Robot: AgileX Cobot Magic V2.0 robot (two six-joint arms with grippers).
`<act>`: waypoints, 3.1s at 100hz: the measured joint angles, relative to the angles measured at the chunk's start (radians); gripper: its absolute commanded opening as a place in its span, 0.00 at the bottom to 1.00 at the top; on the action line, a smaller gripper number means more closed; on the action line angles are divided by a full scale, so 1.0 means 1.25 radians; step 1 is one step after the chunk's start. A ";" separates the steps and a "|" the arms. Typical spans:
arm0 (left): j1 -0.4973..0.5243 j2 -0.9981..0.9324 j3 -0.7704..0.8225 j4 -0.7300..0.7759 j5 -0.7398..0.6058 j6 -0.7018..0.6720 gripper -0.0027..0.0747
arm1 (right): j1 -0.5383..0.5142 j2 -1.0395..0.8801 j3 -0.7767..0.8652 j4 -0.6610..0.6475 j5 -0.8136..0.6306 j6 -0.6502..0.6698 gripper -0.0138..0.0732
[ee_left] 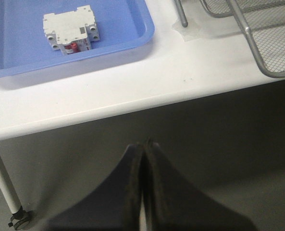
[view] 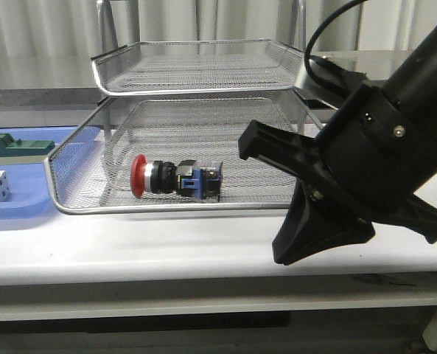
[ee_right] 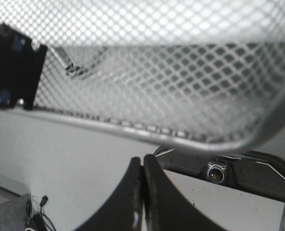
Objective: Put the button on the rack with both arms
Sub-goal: 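Bring the right gripper to the front edge of the pulled-out tier, then push the tier back into the rack with the right gripper, then lift the right gripper away from the rack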
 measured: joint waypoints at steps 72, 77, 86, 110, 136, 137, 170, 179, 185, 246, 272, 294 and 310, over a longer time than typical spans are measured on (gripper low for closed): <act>0.000 0.000 0.000 0.000 0.000 0.000 0.02 | 0.002 0.068 -0.088 0.003 -0.080 -0.025 0.08; 0.000 0.000 0.000 0.000 0.000 0.000 0.02 | 0.002 0.083 -0.105 0.003 -0.082 -0.028 0.08; 0.000 0.000 0.000 0.000 0.000 0.000 0.02 | 0.002 0.109 -0.137 0.003 -0.084 -0.033 0.08; 0.000 0.000 0.000 0.000 0.000 0.000 0.02 | -0.001 0.174 -0.228 -0.005 -0.087 -0.052 0.08; 0.000 0.000 0.000 0.000 0.000 0.000 0.02 | -0.035 0.236 -0.324 -0.005 -0.088 -0.081 0.08; 0.000 0.000 0.000 0.000 0.000 0.000 0.02 | -0.036 0.239 -0.327 -0.006 -0.088 -0.083 0.08; 0.000 0.000 0.000 0.000 0.000 0.000 0.02 | -0.057 0.287 -0.403 -0.006 -0.077 -0.102 0.08; 0.000 0.000 0.001 0.000 0.000 0.000 0.02 | -0.059 0.288 -0.408 -0.006 -0.067 -0.102 0.08; 0.000 0.000 0.001 0.000 0.000 0.000 0.02 | -0.060 0.288 -0.410 -0.006 -0.061 -0.102 0.08; 0.000 0.000 0.001 0.000 0.000 0.000 0.02 | -0.061 0.190 -0.415 -0.092 0.107 -0.103 0.08; 0.000 0.000 0.001 0.000 0.000 0.000 0.02 | -0.068 0.044 -0.327 -0.159 0.133 -0.103 0.08; 0.000 0.000 0.001 0.000 0.000 0.000 0.02 | -0.129 -0.124 -0.211 -0.217 0.131 -0.103 0.09; 0.000 0.000 0.001 0.000 0.000 0.000 0.02 | -0.203 -0.248 -0.134 -0.268 0.131 -0.103 0.09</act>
